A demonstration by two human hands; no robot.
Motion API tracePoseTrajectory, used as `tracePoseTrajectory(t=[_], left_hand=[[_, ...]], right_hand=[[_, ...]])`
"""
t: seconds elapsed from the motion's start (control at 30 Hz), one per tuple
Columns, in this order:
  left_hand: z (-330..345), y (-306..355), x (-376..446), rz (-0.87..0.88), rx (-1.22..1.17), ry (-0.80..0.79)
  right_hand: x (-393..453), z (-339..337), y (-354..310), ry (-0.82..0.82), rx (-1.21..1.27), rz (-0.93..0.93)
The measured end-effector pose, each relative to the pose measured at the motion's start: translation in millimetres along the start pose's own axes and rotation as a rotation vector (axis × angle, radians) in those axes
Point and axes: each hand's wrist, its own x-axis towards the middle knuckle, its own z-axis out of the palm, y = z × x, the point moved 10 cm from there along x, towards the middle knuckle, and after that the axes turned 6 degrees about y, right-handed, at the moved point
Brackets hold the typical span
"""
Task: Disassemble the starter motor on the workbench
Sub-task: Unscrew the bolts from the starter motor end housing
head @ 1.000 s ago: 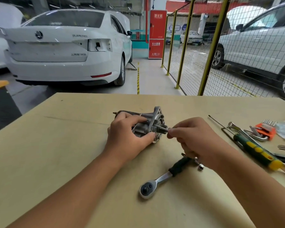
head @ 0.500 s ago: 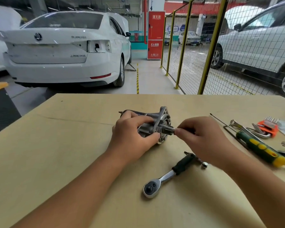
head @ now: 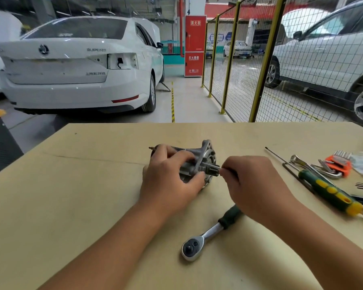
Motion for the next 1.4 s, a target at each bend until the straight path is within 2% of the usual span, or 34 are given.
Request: tracePoseTrajectory(t=[0.1,0.2,0.27,0.33,0.4,0.43,0.57,0.63,0.7,0.8,0.93,1.07,1.23,1.4], left_hand=[[12.0,26.6,-2.3,0.224,0.104,0.003],[26.0,40.8,-4.4,0.409,0.132,-0.038],[27.7,37.3,-2.2,0.404,0.169,-0.023],[25.8,35.4,-1.4,0.376,0.160,0.005],[22.7,35.1,-1.0,0.359,0.133,0.045],[21.6,34.7,-1.0,0.354,0.129,0.063],[19.6,34.4,-2.1,0.330,0.110,0.094],[19.0,35.2,-3.3,0.327,0.101,0.101],[18.0,36.0,-4.7,0.336,0.105,0.111],[15.7,36.0,-5.6,0.340,0.117,0.126],[13.5,34.4,-5.9,0.318,0.140,0.145],[12.9,31.7,-4.9,0.283,0.166,0.134],[13.8,33.1,-5.2,0.290,0.207,0.133],[14.6,33.3,-5.4,0.300,0.204,0.137]], right_hand=[[-2.5,-1.5,-9.0,0.021,-0.096,-0.094],[-1.6,-1.5,-4.8,0.012,-0.020,-0.062],[-2.3,-2.5,2.5,0.011,0.139,0.036],[-3.0,-3.8,23.9,0.007,0.494,0.282],[-9.1,3.3,47.0,-0.073,0.863,0.546],[-10.4,2.6,53.4,-0.126,0.922,0.579],[-11.4,-3.6,46.8,-0.289,0.881,0.450],[-19.5,10.3,47.5,-0.356,0.947,0.565],[-35.8,30.9,45.8,-0.502,1.028,0.746],[-56.1,46.8,22.2,-0.738,1.352,0.933],[-62.8,46.9,-6.7,-0.845,1.807,1.074],[-61.2,47.3,-14.6,-0.731,1.996,1.193],[-57.3,54.1,-9.2,-0.361,2.038,1.269],[-53.4,52.3,-10.6,-0.293,2.098,1.230]])
